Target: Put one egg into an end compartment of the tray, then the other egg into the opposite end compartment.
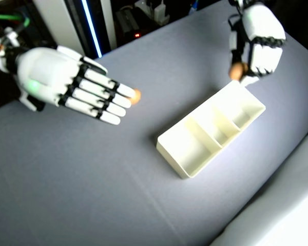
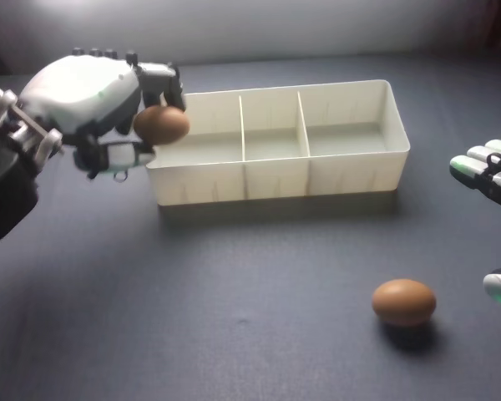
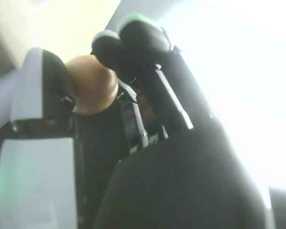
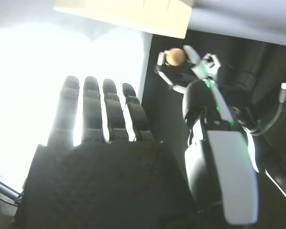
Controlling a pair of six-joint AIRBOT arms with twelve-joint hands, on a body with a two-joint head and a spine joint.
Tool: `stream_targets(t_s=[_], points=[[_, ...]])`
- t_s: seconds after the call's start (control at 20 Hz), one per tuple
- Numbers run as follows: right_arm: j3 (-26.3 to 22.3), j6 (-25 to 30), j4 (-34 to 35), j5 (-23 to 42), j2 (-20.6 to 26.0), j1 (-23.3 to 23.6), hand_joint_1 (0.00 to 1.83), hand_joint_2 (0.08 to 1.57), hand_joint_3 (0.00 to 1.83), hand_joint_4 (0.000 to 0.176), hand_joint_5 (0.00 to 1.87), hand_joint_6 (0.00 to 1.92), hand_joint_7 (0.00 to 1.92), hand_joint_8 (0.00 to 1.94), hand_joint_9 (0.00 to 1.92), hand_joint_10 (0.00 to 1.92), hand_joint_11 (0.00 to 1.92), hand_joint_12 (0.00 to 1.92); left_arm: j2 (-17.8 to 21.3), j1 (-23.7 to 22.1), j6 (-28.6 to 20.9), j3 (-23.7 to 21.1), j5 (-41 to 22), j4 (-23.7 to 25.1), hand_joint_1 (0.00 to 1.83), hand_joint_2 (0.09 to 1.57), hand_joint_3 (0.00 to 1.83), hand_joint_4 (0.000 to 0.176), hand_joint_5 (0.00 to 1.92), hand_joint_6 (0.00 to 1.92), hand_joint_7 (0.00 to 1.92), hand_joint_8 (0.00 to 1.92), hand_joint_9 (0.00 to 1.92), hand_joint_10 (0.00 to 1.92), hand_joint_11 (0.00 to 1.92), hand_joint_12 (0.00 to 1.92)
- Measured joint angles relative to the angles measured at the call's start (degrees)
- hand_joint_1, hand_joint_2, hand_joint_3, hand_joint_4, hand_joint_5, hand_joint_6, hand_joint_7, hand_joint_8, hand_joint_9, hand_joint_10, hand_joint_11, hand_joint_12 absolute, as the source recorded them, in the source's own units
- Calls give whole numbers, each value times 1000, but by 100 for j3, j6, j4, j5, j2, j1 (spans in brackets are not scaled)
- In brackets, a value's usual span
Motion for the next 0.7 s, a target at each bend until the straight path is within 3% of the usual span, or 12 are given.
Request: stream_targets(t_s=[0.05,0.15,0.2,0.25,0.35,0.4,0.45,0.5,0.55,0.6,0.65,0.7], points=[[0,-2,9,-7,0,0,292,1330,2,0,0,0,0,0,0,0,0,0,-85,-79,13,101,138,11,989,1218,0,49,238,668,289,1059,169,1352,56,1885],[0,0,-39,0,-11,2,334,1328,1,0,0,0,0,0,0,0,0,0,-192,-107,20,199,372,-39,866,1224,0,160,12,364,23,507,6,861,1,1764],[0,4,-37,-13,-31,0,337,1326,0,0,0,0,0,0,0,0,0,0,-221,-107,22,199,472,-55,788,1227,2,173,2,126,4,207,0,535,0,1687],[0,35,-46,-39,-42,2,317,1324,0,0,0,0,0,0,0,0,0,0,-225,-107,17,190,492,-50,615,1178,0,164,0,4,0,7,0,73,0,1458],[0,92,-107,-39,-42,2,318,1321,0,0,0,0,0,0,0,0,0,0,-157,-72,26,79,356,-76,574,1156,0,160,0,0,0,1,0,14,0,1353],[0,118,-142,-42,-42,2,333,1308,0,0,0,0,0,0,9,4,12,6,-103,-33,26,9,280,-63,522,1165,1,169,0,0,0,0,0,2,0,1030],[2,203,-184,-59,-42,2,384,1289,0,0,0,0,0,0,21,10,48,27,-15,20,26,-98,153,-57,471,1217,5,161,0,0,0,0,0,0,0,1017],[26,269,-271,-83,-46,2,424,1254,24,0,0,0,0,0,24,47,9,431,87,94,28,-238,0,-39,436,1266,21,128,0,0,0,0,0,0,0,1016],[61,352,-350,-105,-68,2,458,1247,16,0,0,0,0,0,4,34,1,752,227,162,31,-398,-199,24,388,1311,35,138,0,0,0,0,0,0,0,1026],[85,442,-396,-197,-103,7,456,1243,12,0,0,0,0,0,0,6,0,819,385,284,31,-592,-531,109,378,1348,24,140,0,0,0,0,0,0,0,980],[122,483,-522,-380,-142,44,503,1224,1,0,0,0,0,0,8,7,0,1001,509,407,33,-772,-837,181,471,1428,9,142,6,2,0,0,0,0,0,487],[146,518,-581,-518,-190,92,503,1224,1,0,0,0,0,0,8,7,0,1001,586,485,33,-870,-1012,232,471,1428,9,142,6,2,0,0,0,0,0,487]])
